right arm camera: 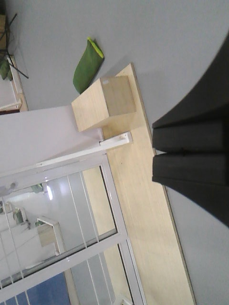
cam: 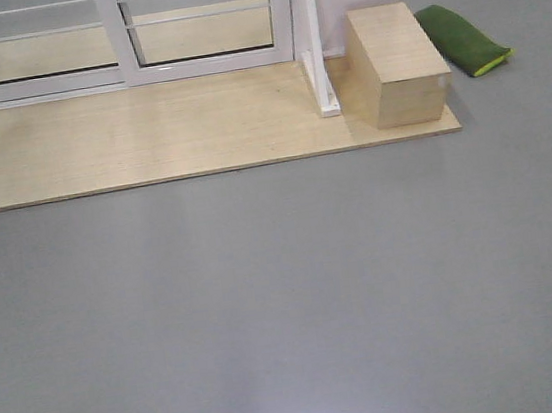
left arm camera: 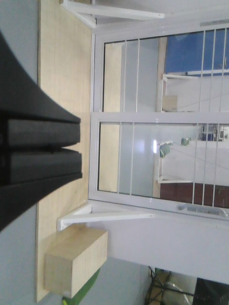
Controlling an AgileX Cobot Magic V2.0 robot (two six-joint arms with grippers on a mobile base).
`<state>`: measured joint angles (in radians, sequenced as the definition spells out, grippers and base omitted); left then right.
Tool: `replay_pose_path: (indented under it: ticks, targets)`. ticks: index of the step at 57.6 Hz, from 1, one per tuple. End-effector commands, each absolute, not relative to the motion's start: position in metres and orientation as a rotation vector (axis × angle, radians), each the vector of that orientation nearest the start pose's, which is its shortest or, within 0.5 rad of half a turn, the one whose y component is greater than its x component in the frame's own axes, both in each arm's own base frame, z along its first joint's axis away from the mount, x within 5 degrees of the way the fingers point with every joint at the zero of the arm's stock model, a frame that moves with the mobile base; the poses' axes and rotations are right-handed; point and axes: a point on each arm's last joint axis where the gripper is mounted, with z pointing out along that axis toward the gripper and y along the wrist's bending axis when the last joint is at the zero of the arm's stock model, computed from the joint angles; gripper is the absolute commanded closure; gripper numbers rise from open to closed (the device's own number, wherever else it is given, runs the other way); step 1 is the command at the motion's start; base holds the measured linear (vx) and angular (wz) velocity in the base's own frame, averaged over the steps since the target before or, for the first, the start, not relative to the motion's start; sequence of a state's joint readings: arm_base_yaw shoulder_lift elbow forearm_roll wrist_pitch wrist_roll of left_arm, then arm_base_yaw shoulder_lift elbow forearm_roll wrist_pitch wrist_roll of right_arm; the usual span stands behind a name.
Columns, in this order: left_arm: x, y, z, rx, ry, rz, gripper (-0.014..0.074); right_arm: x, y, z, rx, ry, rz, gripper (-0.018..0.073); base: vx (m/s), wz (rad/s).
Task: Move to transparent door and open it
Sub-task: 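Drive up to the transparent sliding door on the wooden platform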
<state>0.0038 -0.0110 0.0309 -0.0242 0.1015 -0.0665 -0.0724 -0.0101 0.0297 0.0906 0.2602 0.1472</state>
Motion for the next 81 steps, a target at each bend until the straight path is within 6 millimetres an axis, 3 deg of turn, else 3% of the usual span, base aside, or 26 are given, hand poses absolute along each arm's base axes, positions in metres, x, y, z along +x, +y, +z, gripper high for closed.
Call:
replay_pose_path:
  ticks: [1, 34, 81]
  targets:
    - [0.0572, 0.0, 0.1966, -0.076, 1.533, -0.079, 0.0602, 0.0554, -0.0024, 0.1866, 0.242, 1.657, 0.137, 0.0565, 0.58, 0.36]
    - [0.0572, 0.0, 0.1966, -0.076, 1.533, -0.079, 0.0602, 0.0554, -0.0024, 0.1865, 0.242, 1.658, 0.137, 0.0565, 0.58, 0.21]
    - [0.0572, 0.0, 0.1966, -0.076, 1.533, -0.079, 0.0602, 0.0554, -0.0024, 0.1865, 0.242, 1.658, 0.137, 0.0565, 0.56, -0.06]
